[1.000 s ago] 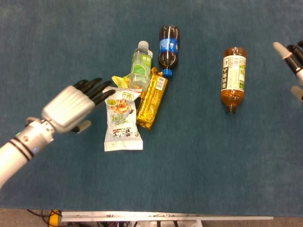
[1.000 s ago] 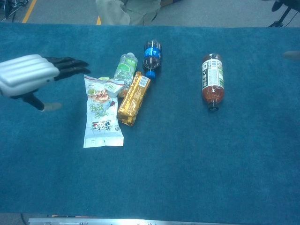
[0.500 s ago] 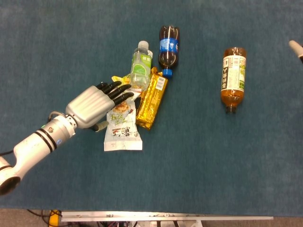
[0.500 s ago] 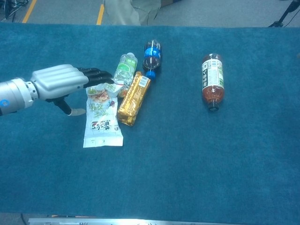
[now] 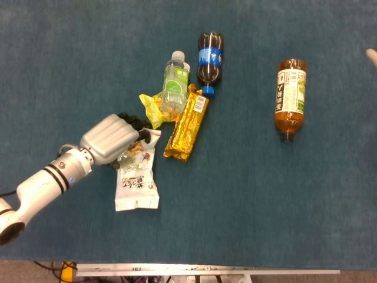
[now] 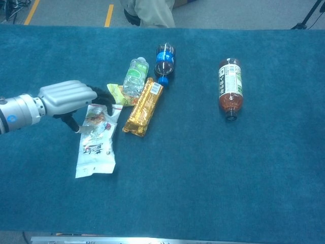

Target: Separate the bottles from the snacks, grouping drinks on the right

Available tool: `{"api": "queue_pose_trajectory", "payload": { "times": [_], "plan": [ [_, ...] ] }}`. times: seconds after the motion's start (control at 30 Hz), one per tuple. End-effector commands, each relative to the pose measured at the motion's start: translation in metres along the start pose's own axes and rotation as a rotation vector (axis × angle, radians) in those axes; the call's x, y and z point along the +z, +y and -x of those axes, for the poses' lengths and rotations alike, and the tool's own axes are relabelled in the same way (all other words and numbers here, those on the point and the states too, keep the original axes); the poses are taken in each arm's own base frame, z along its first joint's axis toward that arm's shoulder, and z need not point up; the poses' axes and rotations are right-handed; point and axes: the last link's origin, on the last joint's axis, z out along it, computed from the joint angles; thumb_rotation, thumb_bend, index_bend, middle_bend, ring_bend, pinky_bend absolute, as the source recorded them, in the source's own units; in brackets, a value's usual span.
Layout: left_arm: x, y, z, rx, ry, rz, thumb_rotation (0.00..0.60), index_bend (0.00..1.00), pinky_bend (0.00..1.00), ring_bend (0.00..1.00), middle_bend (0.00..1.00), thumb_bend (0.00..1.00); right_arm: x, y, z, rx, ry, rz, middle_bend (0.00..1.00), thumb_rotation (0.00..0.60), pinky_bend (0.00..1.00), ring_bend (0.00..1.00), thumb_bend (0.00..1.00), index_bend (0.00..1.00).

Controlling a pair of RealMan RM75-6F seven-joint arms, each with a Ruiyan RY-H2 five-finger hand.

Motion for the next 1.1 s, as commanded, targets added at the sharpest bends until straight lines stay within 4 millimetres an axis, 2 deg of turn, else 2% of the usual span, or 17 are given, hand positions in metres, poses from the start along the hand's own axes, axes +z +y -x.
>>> {"api": "queue_pose_trajectory", "payload": {
  "times": [0.03, 0.23, 0.33, 0.47, 0.67, 1.1],
  "plan": [
    [-0.008, -0.004, 0.003, 0.010, -0.016, -0.013, 0.600, 0.34, 0.26, 0.19, 0.20, 0.30, 0.000, -0.001, -0.001, 0.000, 0.001, -0.002, 0.32, 0.600, 0.41, 0.25, 0.00, 0.13],
    [-0.026, -0.020, 0.000, 0.043, -0.022, -0.077, 0.600, 0.33, 0.26, 0.19, 0.19, 0.30, 0.001, -0.003, -0.003, 0.002, 0.007, 0.000, 0.32, 0.600, 0.41, 0.25, 0.00, 0.13],
    [-0.032, -0.028, -0.011, 0.055, 0.006, -0.119, 0.600, 0.32, 0.26, 0.19, 0.18, 0.30, 0.000, -0.002, -0.003, 0.007, 0.010, 0.004, 0.32, 0.600, 0.41, 0.25, 0.00, 0.13],
    [-0.037, -0.032, -0.032, 0.053, 0.088, -0.162, 0.600, 0.24, 0.26, 0.19, 0.17, 0.30, -0.001, -0.001, -0.003, 0.011, 0.012, 0.006, 0.32, 0.600, 0.41, 0.25, 0.00, 0.13],
    [-0.023, -0.028, -0.054, 0.007, 0.192, -0.162, 0.600, 0.19, 0.26, 0.18, 0.15, 0.30, 0.000, -0.002, -0.002, 0.025, 0.015, -0.002, 0.32, 0.600, 0.41, 0.25, 0.00, 0.13],
    [0.010, -0.021, -0.066, -0.051, 0.262, -0.163, 0.600, 0.14, 0.26, 0.18, 0.14, 0.30, -0.008, -0.002, -0.001, 0.033, 0.016, -0.008, 0.32, 0.600, 0.41, 0.25, 0.00, 0.13]
  ]
}}
